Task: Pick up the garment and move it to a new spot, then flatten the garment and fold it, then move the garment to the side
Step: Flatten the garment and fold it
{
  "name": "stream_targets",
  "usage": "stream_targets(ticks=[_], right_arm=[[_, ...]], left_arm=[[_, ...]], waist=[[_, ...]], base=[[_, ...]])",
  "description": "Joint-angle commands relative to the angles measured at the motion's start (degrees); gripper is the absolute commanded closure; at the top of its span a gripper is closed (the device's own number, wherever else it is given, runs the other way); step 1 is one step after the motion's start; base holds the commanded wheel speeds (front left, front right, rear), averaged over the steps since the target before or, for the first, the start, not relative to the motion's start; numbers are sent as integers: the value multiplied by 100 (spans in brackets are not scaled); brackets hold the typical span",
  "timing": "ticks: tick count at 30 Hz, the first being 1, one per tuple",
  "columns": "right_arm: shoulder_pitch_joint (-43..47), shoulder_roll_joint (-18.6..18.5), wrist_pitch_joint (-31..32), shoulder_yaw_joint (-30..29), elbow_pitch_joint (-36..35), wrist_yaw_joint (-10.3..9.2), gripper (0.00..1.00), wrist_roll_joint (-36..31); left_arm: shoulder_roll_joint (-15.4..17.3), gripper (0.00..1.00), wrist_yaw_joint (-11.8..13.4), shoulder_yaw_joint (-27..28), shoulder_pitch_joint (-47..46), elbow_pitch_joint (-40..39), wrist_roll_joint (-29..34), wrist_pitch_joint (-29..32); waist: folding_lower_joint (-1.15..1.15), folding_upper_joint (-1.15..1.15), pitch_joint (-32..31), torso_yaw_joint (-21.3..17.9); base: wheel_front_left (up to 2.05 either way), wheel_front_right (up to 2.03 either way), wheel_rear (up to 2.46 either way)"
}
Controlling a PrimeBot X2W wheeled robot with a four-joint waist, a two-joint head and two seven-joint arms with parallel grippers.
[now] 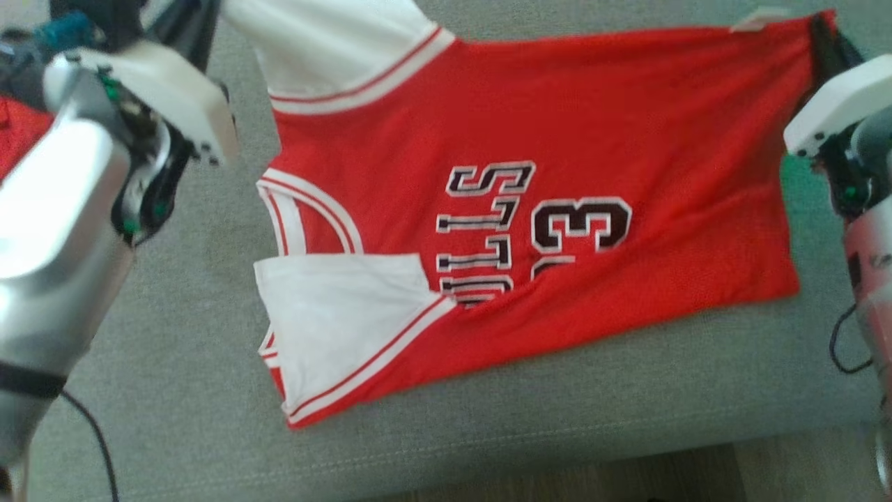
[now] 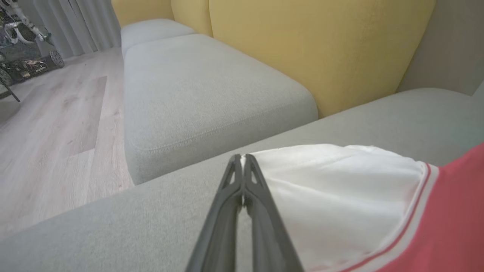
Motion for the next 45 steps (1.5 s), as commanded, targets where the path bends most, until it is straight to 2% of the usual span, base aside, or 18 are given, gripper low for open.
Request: stream_targets(ticks=[1, 4, 7, 16, 23, 30, 34, 38, 42, 43, 44, 45], right_arm=[[-231, -91, -155, 30, 0, -4, 100, -101], [-398, -68, -316, 68, 251, -4, 100, -234], [-483, -23, -448, 125, 429, -4, 100, -250], [-218, -64, -766, 457, 534, -4, 100, -22], [452, -291, -592, 1118, 24, -4, 100, 554], [1380, -900, 134, 1764, -782, -4, 100, 1247], [1708, -1190, 543, 1915, -1128, -4, 100, 1500], [1949, -1418, 851, 1972, -1394, -4, 100, 1663], [2210, -1588, 1252, 2085, -1682, -4, 100, 1823], [2281, -1634, 1370, 2066, -1731, -4, 60, 1880], [2359, -1674, 1540, 2045, -1758, -4, 0, 1943], [2430, -1723, 1701, 2065, -1836, -4, 0, 1976]], left_arm=[[123, 100, 65, 364, -495, 72, 80, -170], [-61, 100, 49, 363, -659, 428, 127, -381], [-194, 100, -69, 288, -734, 690, 150, -486], [-112, 100, -448, -9, -417, 931, 185, -555], [365, 100, -458, -202, 328, 265, 125, -352], [1172, 100, -161, -406, 1393, -1235, -94, 326], [1530, 100, -28, -582, 1880, -1961, -194, 700], [1745, 100, 81, -779, 2291, -2537, -314, 1030], [1819, 100, 120, -950, 2539, -2743, -358, 1195], [1812, 100, 125, -990, 2583, -2748, -357, 1215], [1793, 33, 147, -1019, 2623, -2741, -360, 1227], [1770, 0, 180, -1036, 2649, -2730, -345, 1219]], waist=[[0, 0, 14, 22], [0, 0, 31, 54], [0, 0, 55, 80], [0, 0, -181, 120], [0, 0, -563, 135], [0, 0, -956, 212], [0, 0, -1067, 213], [0, 0, -1148, 222], [0, 0, -1218, 230], [0, 0, -1234, 227], [0, 0, -1254, 226], [0, 0, -1277, 221]], base=[[0, 0, 0], [0, 0, 0], [0, 0, 0], [0, 0, 0], [0, 0, 0], [0, 0, 0], [0, 0, 0], [0, 0, 0], [0, 0, 0], [0, 0, 0], [0, 0, 0], [0, 0, 0]])
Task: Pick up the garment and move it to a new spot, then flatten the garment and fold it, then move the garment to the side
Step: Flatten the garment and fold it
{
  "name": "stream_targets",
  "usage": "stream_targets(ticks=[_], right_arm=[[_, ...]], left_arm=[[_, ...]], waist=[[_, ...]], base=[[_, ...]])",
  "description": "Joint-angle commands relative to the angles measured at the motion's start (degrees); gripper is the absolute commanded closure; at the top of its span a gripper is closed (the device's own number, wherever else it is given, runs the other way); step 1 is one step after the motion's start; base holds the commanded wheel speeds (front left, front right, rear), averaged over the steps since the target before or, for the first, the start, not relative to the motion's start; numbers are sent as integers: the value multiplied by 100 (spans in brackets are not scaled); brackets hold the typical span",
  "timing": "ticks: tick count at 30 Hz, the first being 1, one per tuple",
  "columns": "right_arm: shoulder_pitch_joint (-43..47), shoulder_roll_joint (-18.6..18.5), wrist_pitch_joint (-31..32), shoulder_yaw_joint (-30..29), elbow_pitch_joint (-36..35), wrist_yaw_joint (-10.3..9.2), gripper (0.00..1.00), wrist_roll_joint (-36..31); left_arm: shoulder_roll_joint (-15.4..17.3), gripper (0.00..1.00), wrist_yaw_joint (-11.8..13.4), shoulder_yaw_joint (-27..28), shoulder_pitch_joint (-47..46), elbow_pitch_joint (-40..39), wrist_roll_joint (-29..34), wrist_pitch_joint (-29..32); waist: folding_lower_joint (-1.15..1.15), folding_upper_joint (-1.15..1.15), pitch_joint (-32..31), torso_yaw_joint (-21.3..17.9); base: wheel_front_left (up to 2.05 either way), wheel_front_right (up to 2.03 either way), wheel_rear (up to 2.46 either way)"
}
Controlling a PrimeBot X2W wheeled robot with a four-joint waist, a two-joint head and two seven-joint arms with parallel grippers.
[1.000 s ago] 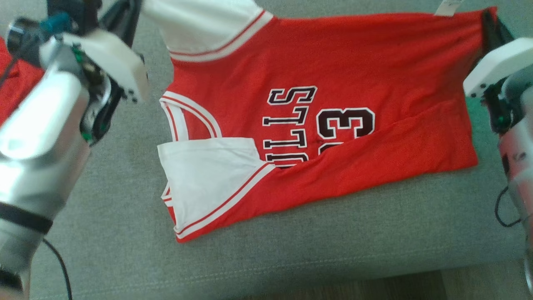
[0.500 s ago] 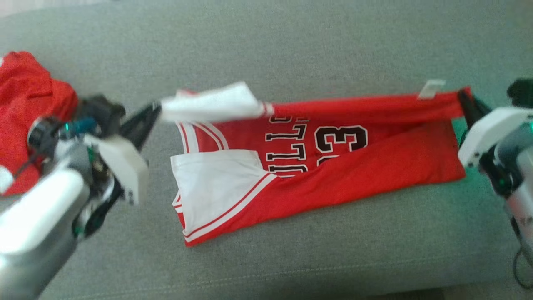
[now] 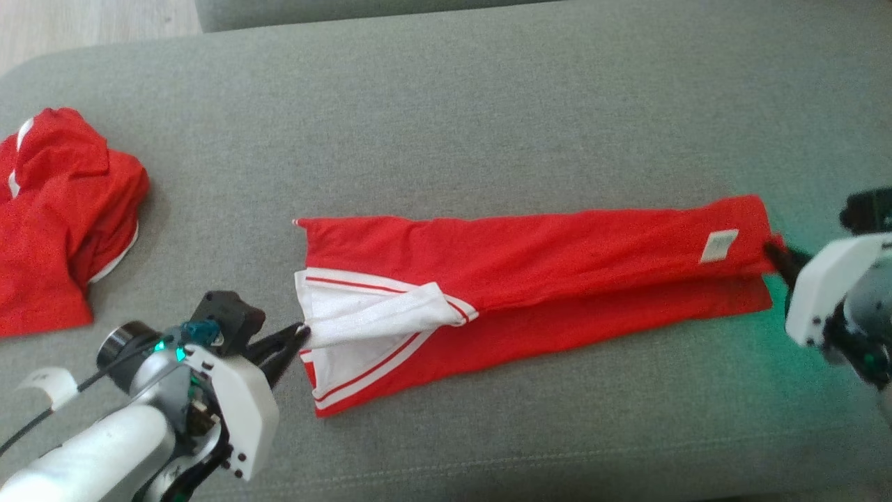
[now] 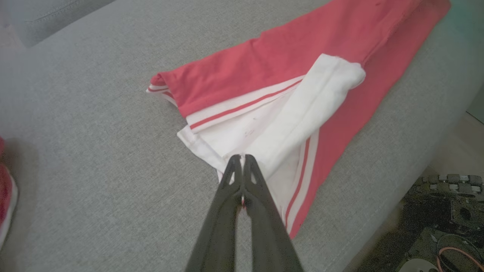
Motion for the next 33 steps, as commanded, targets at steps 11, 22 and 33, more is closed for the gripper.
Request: stream_targets(ticks=[11, 22, 33], right_arm=[[503, -260, 99, -947, -1155, -4, 0, 63], [1248, 925, -1165, -2140, -2193, -4, 0, -901], [2105, 1800, -2258, -2391, -2475, -4, 0, -2189]], left_arm=[[-231, 0, 578, 676, -92, 149, -56, -849], [-1302, 0, 1339, 2092, 287, 413, -285, -2388], [-2902, 0, 867, 3705, 1789, 391, 1340, -2404]], waist=[[0, 0, -259, -28], [0, 0, -646, 162], [0, 0, -791, 260]], base=[[0, 0, 0], [0, 0, 0], [0, 0, 0]])
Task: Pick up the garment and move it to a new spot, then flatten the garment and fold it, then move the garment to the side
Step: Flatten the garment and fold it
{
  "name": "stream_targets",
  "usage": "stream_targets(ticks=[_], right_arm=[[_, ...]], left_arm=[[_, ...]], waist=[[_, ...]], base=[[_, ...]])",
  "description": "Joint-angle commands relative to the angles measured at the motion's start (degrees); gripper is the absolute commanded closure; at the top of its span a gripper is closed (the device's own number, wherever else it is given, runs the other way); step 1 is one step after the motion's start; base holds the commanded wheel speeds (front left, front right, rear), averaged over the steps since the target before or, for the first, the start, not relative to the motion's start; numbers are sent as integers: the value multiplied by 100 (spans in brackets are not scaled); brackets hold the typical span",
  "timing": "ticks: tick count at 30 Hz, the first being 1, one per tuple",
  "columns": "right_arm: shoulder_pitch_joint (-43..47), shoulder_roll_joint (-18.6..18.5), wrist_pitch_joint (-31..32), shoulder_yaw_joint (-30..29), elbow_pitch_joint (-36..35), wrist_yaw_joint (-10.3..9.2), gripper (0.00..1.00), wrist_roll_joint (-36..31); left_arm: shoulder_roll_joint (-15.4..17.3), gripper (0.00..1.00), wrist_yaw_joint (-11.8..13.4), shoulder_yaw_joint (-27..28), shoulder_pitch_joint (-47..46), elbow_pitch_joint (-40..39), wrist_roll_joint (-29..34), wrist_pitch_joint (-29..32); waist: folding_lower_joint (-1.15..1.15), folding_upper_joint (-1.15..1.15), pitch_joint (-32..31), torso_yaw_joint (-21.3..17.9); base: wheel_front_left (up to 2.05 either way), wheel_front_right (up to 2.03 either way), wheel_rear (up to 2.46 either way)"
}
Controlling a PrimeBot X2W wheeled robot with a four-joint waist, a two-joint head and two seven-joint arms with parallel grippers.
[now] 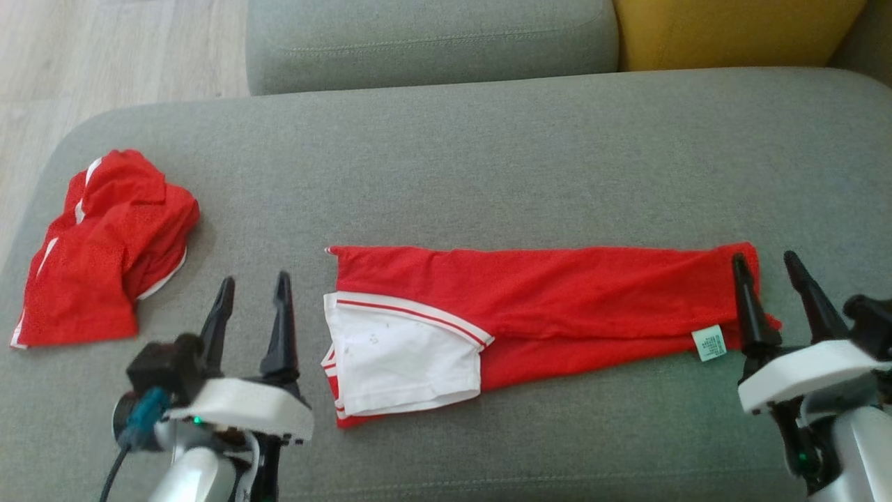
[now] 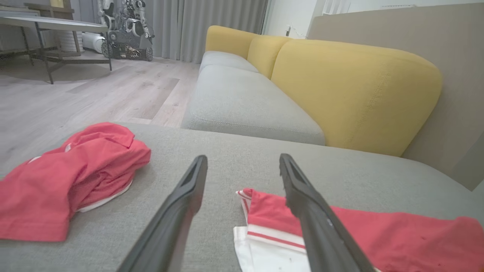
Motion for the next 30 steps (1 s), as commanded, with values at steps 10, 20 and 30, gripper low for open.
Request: stream_targets(ticks=[10, 20, 30], right_arm=[[-365, 358, 80, -691, 573, -4, 0, -309], [-1129, 546, 377, -1716, 1950, -4, 0, -741], [-1773, 425, 664, -2034, 3069, -4, 0, -983]], left_arm=[[-741, 0, -976, 1172, -12, 123, 1042, -69], [-1041, 0, -1431, 1364, -109, 451, 1409, -70], [-1174, 0, -1631, 1620, -281, 637, 1642, -70]], waist=[[0, 0, 241, 138], [0, 0, 528, 328], [0, 0, 800, 483]], base=[[0, 0, 0], [0, 0, 0], [0, 0, 0]])
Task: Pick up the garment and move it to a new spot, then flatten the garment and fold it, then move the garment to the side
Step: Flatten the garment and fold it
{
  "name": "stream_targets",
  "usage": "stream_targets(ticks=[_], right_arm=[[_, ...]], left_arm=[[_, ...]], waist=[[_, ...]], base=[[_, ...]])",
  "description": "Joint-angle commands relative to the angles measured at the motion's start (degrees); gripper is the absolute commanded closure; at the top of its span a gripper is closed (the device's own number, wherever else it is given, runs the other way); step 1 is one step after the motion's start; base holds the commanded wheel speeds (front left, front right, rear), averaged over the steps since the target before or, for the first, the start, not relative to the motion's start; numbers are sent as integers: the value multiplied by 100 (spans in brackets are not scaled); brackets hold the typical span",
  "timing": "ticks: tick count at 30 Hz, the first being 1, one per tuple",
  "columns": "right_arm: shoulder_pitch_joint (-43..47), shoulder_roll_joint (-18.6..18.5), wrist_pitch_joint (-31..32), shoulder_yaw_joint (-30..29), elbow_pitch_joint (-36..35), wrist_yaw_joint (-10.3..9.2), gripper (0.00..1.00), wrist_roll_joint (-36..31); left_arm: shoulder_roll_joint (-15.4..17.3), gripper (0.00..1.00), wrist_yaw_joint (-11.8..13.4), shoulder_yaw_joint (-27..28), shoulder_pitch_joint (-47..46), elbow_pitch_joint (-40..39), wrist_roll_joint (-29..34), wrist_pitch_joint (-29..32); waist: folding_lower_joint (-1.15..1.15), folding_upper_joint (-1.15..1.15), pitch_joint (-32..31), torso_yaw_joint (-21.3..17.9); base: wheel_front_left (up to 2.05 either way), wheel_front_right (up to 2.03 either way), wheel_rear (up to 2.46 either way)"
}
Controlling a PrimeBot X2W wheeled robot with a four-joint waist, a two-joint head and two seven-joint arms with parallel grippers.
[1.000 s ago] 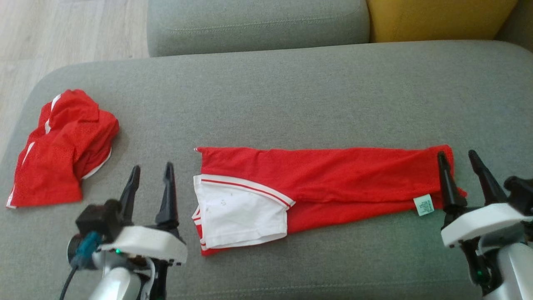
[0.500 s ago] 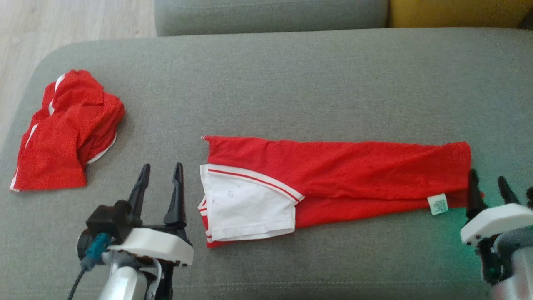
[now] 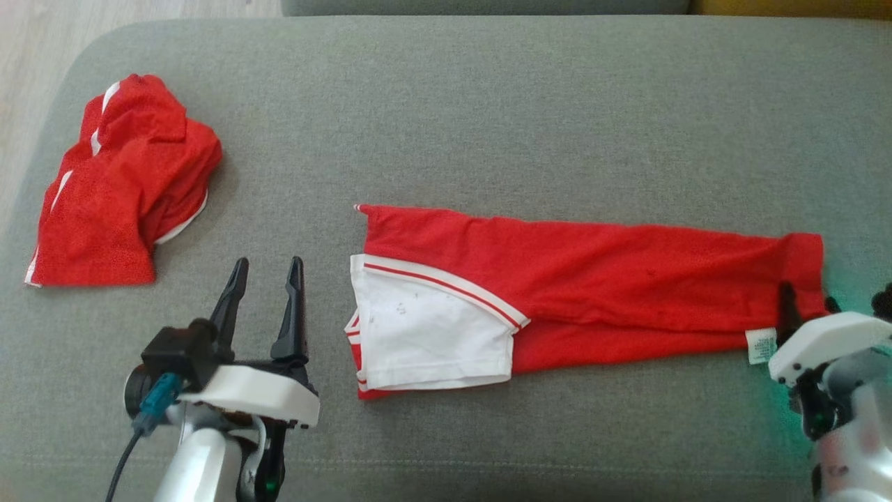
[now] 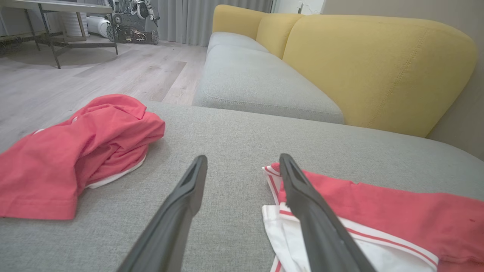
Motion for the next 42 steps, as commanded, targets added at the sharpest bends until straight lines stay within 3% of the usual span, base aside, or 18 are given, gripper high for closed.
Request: stream_targets(ticks=[1, 4, 5, 6, 9, 15, 20, 23, 32, 37, 42], right_arm=[[-213, -108, 23, 113, -94, -4, 0, -15], [-326, -90, 193, 231, 127, -4, 0, 105], [-350, -95, 212, 299, 155, -4, 71, 162], [-367, -105, 217, 359, 166, -4, 100, 224], [-371, -163, 244, 497, 180, -4, 100, 446], [-395, -682, -36, 280, 318, -4, 100, 426], [-593, -1132, -338, -399, 506, -4, 100, -163], [-764, -1198, -509, -854, 531, -4, 100, -657], [-1020, -486, -360, -608, 141, -4, 100, -1030], [-881, 88, 3, 10, -484, -4, 100, -563], [-517, 404, 522, 837, -1513, -4, 100, 154]], left_arm=[[10, 0, -21, 240, -257, -165, 56, -70], [-21, 0, -63, 298, -292, -170, 87, -70], [-29, 0, -74, 315, -301, -168, 96, -70], [-36, 0, -82, 332, -314, -167, 105, -70], [-54, 0, -99, 388, -340, -172, 123, -70], [-76, 0, -140, 449, -321, -143, 148, -70], [-83, 0, -151, 459, -293, -132, 143, -70], [-85, 0, -141, 442, -273, -130, 95, -70], [-86, 0, -17, 381, -111, -104, -65, -70], [-87, 0, 60, 323, 13, -105, -155, -70], [-87, 0, 112, 280, 62, -128, -189, -70]], waist=[[0, 0, 25, 11], [0, 0, 53, 12], [0, 0, 54, 9], [0, 0, 56, 4], [0, 0, 34, -30], [0, 0, -112, -90], [0, 0, -188, -96], [0, 0, -246, -90], [0, 0, -549, -184], [0, 0, -756, -297], [0, 0, -865, -385]], base=[[0, 0, 0], [0, 0, 0], [0, 0, 0], [0, 0, 0], [0, 0, 0], [0, 0, 0], [0, 0, 0], [0, 0, 0], [0, 0, 0], [0, 0, 0], [0, 0, 0]])
